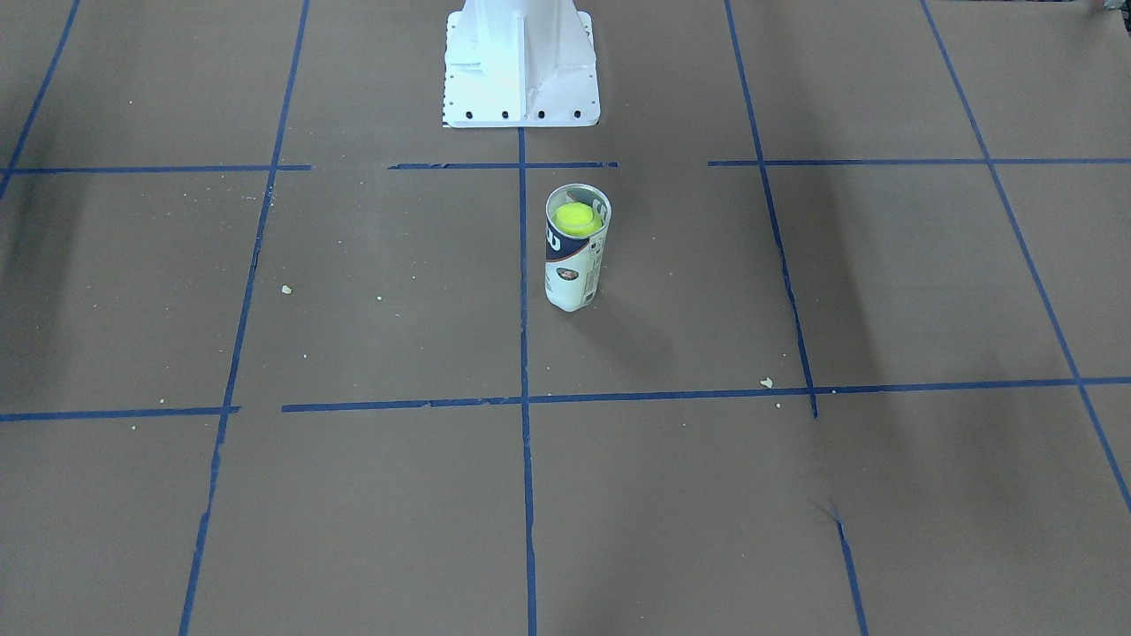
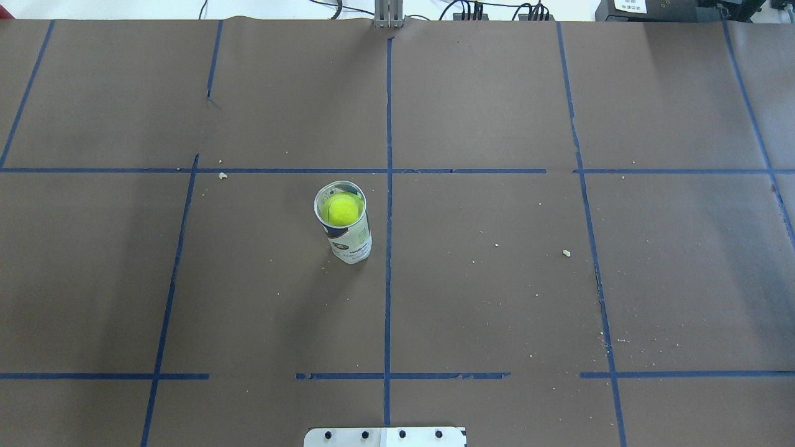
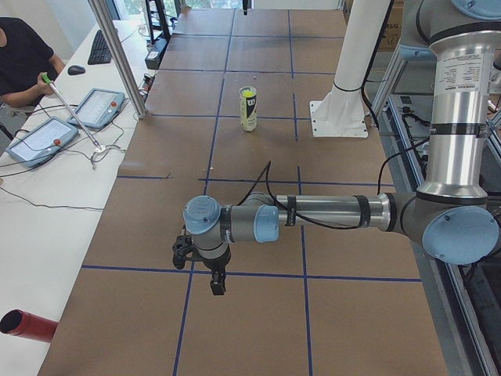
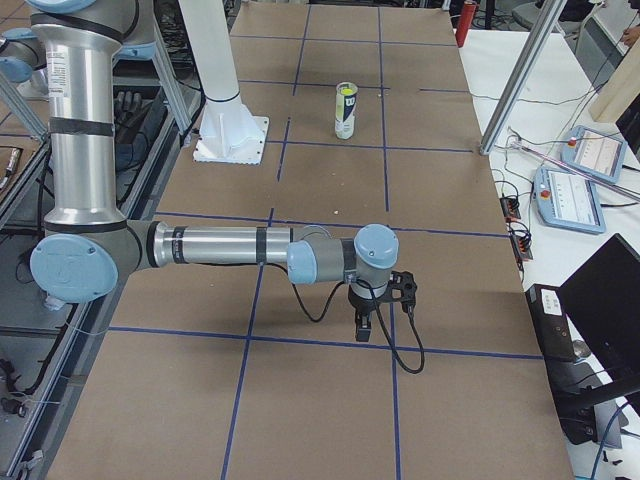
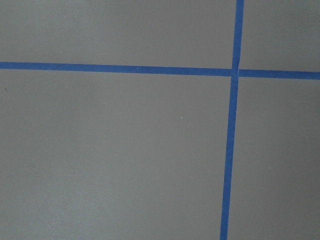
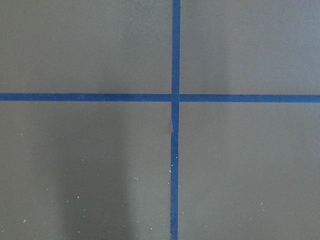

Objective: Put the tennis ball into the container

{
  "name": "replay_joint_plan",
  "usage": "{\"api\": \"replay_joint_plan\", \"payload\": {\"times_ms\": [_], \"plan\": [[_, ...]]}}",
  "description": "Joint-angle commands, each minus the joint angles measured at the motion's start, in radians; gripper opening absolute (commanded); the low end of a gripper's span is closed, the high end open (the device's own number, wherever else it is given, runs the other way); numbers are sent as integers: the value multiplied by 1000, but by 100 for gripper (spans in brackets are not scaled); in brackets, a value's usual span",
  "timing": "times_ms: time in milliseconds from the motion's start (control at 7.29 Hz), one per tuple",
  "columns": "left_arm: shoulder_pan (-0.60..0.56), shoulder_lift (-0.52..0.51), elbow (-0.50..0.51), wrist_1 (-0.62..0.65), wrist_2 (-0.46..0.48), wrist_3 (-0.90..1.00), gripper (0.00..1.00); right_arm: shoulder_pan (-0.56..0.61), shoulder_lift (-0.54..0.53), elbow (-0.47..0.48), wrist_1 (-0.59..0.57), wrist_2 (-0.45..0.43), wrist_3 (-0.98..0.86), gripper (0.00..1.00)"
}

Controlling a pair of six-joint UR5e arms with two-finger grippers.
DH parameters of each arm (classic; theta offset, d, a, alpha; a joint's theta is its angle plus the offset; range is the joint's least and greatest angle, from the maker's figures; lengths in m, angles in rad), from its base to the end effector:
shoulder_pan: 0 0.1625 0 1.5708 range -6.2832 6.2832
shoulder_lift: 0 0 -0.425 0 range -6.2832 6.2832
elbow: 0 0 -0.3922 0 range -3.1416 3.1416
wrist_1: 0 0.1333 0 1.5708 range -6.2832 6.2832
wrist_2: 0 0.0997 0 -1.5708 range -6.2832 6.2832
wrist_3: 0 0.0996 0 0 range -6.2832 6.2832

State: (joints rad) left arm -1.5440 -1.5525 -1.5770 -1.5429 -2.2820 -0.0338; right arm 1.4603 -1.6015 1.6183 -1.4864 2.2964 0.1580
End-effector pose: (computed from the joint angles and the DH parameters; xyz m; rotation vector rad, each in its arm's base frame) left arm -0.0554 -0.4827 0.6716 -0.0598 0.7096 -0.0209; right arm 0.0132 -0.4903 0.6448 -0.0012 -0.7313 0.0086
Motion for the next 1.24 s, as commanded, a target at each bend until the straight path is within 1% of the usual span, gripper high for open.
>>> {"api": "replay_joint_plan", "payload": {"times_ms": [0,137,824,1098], "plan": [[-1,0,-8,1,-7,0,100,0,0,0,0,0,0,100],[-1,0,-6,1,-22,0,100,0,0,0,0,0,0,100],[1,-3,-1,-9,-24,0,100,0,0,0,0,0,0,100],[1,-3,-5,-11,-63,0,100,0,0,0,0,0,0,100]]}}
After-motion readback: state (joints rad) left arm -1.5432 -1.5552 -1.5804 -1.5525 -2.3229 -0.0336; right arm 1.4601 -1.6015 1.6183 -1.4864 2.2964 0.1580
